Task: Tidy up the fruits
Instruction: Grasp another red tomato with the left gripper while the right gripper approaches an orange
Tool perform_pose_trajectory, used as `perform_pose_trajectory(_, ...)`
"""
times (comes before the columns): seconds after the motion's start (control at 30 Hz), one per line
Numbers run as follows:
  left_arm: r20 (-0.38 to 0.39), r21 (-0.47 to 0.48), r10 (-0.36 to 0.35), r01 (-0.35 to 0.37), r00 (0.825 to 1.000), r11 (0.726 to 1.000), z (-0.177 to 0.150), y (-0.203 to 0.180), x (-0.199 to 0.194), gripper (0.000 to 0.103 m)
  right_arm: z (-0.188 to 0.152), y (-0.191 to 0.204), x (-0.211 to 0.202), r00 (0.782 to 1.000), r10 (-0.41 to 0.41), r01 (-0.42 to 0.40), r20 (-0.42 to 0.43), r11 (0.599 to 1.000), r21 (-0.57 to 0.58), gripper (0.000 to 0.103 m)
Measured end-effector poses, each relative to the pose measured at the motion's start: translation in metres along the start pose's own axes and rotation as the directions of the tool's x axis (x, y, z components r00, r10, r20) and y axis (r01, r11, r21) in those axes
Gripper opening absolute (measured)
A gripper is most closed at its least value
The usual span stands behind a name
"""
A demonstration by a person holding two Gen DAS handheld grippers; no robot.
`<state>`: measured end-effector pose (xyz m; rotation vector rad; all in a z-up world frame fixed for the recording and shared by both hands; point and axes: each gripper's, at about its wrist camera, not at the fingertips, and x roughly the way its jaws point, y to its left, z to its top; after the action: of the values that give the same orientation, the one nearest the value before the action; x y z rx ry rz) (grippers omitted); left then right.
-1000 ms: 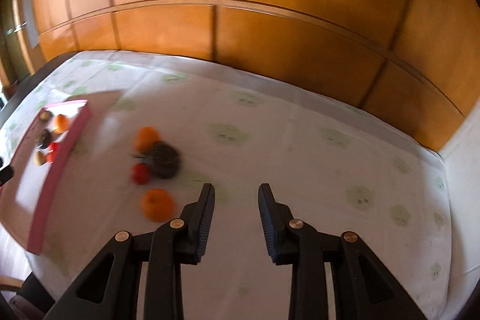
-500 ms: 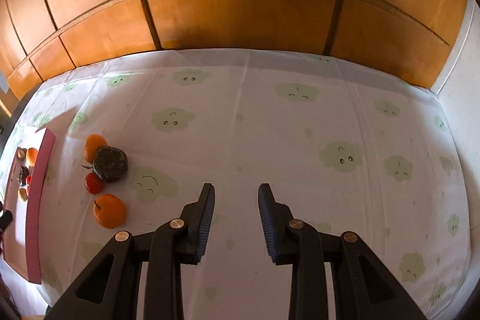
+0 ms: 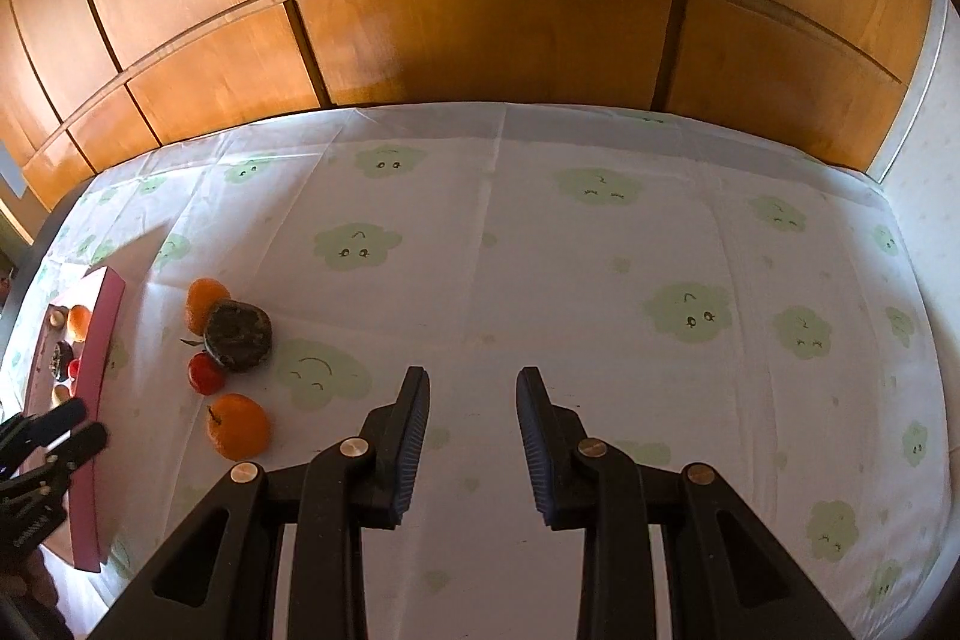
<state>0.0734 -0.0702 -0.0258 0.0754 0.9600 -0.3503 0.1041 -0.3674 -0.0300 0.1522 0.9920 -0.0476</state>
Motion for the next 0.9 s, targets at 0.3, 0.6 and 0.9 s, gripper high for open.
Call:
perform_pose_trajectory(0.3,-0.065,0.017,-0.043,0.044,0.997,0.999,0.030,-0.025,0.048,0.042,0.000,0.001,0.000,1.000,0.018,-0.018,0.001,1.000,0.002,0.030)
perform_pose_trajectory(0.6,-0.114,0.004,-0.094,0.095,0.989,0.995,0.047,-0.032,0.085,0.040,0.001,0.008,-0.001,0.999,0.043,-0.043,0.000,0.999,-0.010,0.030)
perform_pose_trajectory(0.9,-0.100,0.044,-0.089,0.094,0.991,0.995,0.042,-0.033,0.089,0.027,0.001,0.009,0.001,0.999,0.043,-0.043,-0.006,0.999,-0.019,0.030)
